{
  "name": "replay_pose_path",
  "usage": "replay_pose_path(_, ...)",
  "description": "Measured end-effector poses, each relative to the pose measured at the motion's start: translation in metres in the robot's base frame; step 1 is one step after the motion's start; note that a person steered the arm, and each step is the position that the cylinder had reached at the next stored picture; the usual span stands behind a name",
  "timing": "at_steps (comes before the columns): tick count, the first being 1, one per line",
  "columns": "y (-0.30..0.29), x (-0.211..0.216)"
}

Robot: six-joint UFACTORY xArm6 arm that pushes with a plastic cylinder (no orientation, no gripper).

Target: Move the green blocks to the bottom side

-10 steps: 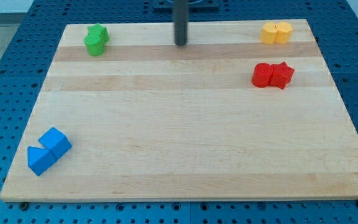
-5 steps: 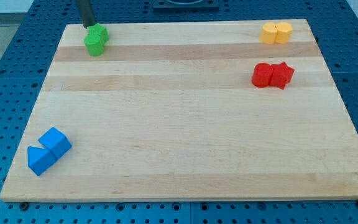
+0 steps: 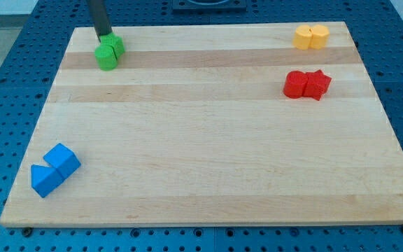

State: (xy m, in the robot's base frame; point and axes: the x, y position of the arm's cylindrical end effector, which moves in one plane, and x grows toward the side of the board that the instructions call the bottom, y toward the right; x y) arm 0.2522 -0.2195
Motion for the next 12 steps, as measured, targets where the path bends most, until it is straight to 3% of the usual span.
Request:
replay_pose_path(1, 0.001, 0.041)
replay_pose_path(3, 0.005, 0.049)
replay_pose_path(4, 0.058, 0.057)
replay_pose_path(5, 0.067, 0.068)
replay_pose_path(9, 0.066, 0.109)
replay_pose_path(11, 0.080, 0.089)
replay_pose_path(12, 0.154, 0.066)
